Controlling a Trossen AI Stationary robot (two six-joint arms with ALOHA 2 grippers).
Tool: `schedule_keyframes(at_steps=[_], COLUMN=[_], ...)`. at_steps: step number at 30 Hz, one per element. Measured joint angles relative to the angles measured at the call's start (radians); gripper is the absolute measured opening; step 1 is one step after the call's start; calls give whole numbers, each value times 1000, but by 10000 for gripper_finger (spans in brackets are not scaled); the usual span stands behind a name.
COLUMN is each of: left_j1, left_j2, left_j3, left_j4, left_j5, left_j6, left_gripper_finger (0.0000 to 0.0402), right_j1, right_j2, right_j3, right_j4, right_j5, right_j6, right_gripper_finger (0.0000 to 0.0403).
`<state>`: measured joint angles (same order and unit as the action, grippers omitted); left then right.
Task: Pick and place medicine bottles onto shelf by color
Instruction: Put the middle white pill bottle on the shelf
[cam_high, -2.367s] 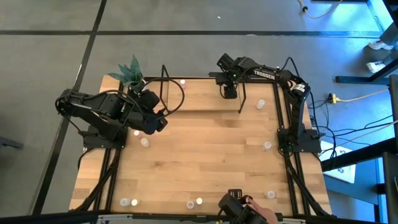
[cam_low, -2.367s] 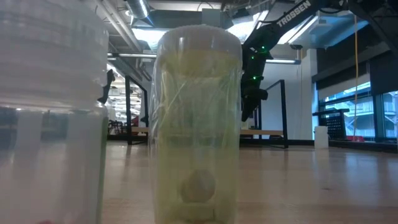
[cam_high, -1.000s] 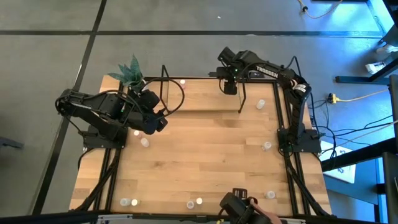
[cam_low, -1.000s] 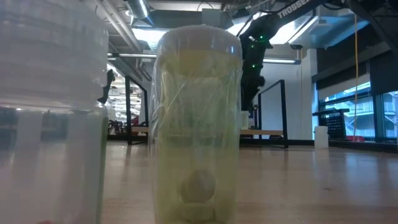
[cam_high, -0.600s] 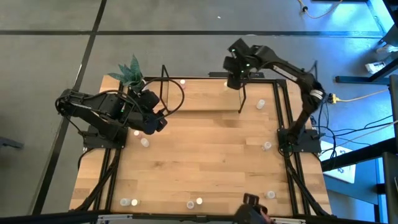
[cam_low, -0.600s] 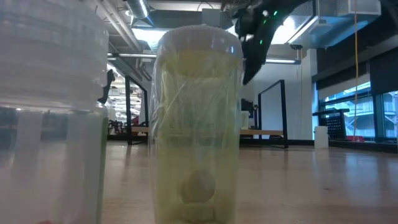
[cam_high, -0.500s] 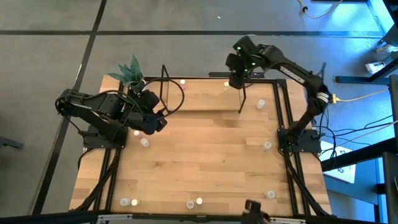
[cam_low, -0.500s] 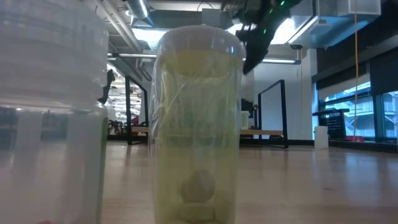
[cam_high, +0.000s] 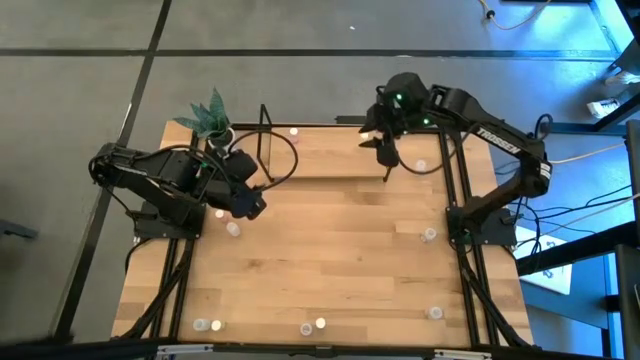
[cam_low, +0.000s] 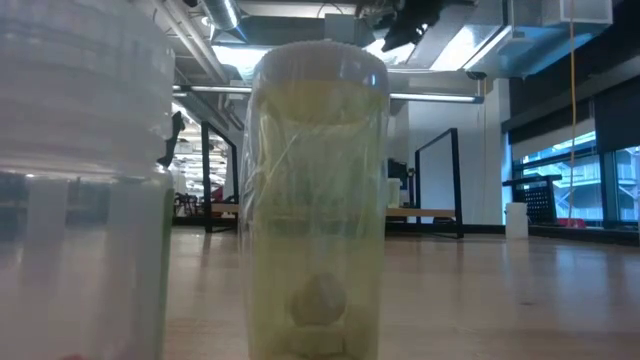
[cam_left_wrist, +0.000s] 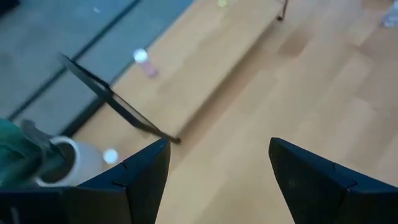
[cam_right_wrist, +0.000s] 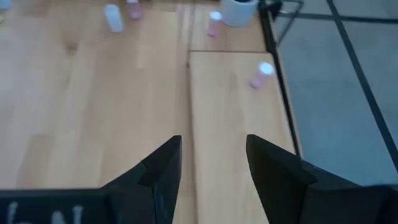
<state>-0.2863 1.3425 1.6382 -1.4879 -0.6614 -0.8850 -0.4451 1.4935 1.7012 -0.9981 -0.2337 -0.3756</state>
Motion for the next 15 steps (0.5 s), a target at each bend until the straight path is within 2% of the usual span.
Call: schedule_keyframes(at_steps=[6,15], left_j1=[-1,-30], left_j2=[0,0], left_j3=[0,0], left_j4=[-39,-76], left_j5=[97,107], left_j6=[-85,-110], left_gripper_finger=[267,267], right_j1=[67,109], right_j2=[-1,-3], right_j3=[0,0], right_j4=[1,40], right_j5=[-4,-4], right_j6=[6,42], right_gripper_finger=[182,182])
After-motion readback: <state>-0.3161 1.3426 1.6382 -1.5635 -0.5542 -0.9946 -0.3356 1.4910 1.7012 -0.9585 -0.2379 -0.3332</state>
